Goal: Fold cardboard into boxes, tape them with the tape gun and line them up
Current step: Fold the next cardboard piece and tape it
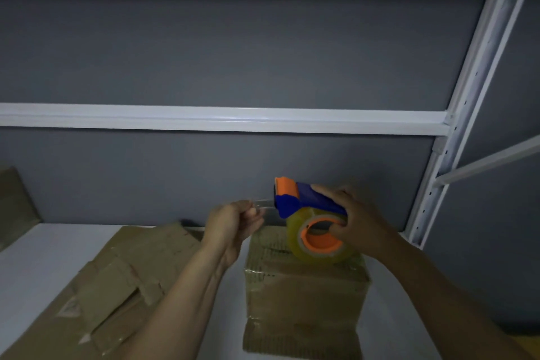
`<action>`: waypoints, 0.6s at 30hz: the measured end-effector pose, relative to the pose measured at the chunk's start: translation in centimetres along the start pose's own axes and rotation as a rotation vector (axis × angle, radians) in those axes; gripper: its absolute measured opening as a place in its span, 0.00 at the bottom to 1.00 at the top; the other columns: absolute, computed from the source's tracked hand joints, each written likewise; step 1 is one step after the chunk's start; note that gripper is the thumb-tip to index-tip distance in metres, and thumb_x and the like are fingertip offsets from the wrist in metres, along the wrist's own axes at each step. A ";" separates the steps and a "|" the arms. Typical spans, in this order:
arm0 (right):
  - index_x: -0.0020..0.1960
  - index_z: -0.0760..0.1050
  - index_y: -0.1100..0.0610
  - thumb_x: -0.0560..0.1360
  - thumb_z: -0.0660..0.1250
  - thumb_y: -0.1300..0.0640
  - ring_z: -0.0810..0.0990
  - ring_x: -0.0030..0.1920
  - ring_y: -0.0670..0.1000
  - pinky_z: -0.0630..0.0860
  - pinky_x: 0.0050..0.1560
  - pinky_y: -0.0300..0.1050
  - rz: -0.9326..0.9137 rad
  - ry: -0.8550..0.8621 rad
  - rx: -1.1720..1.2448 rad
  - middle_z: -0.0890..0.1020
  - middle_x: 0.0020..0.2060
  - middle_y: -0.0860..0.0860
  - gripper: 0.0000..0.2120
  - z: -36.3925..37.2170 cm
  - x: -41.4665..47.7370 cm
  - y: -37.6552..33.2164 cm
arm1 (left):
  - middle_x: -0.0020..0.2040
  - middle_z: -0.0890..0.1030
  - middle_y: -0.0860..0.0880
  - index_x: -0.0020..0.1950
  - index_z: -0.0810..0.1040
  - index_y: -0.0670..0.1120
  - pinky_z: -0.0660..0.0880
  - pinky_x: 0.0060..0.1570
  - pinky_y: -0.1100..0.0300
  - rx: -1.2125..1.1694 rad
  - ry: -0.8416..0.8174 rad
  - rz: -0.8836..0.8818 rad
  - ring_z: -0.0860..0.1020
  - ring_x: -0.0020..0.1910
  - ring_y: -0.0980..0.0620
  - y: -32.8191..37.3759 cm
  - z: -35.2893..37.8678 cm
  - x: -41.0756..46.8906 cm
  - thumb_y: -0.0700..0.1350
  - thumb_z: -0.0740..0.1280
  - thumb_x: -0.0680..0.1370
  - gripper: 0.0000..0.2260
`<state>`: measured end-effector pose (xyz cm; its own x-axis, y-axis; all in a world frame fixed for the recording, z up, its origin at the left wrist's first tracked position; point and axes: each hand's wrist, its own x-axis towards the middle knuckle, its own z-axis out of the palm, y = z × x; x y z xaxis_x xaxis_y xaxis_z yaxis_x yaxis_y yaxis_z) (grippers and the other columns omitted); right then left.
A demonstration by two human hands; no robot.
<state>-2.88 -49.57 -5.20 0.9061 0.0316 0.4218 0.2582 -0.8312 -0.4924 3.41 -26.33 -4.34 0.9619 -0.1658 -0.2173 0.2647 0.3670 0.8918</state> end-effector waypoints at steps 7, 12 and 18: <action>0.69 0.61 0.34 0.69 0.69 0.55 0.69 0.46 0.47 0.65 0.42 0.30 -0.069 -0.130 -0.149 0.65 0.48 0.48 0.34 -1.2 1.7 -1.8 | 0.33 0.74 0.44 0.38 0.71 0.41 0.78 0.48 0.53 0.020 -0.040 -0.075 0.81 0.39 0.48 -3.6 -0.9 1.2 0.40 0.63 0.81 0.12; 0.68 0.64 0.34 0.72 0.71 0.51 0.71 0.48 0.49 0.64 0.42 0.35 -0.125 -0.209 -0.468 0.66 0.50 0.46 0.30 -4.3 1.3 -1.9 | 0.28 0.75 0.45 0.33 0.70 0.42 0.75 0.34 0.59 0.258 0.017 0.089 0.74 0.29 0.51 -4.6 -1.1 1.6 0.40 0.64 0.81 0.15; 0.68 0.61 0.31 0.73 0.69 0.50 0.73 0.49 0.48 0.65 0.39 0.38 -0.099 -0.181 -0.657 0.69 0.52 0.45 0.30 -5.8 -0.8 -1.9 | 0.30 0.79 0.47 0.38 0.71 0.40 0.80 0.42 0.57 0.260 0.092 0.172 0.79 0.30 0.54 -5.0 -1.9 1.8 0.38 0.65 0.80 0.11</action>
<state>-5.99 -51.25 -0.20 0.9451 0.1692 0.2794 0.1374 -0.9820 0.1299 3.92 -26.70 -9.92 0.9963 -0.0336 -0.0794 0.0832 0.1342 0.9875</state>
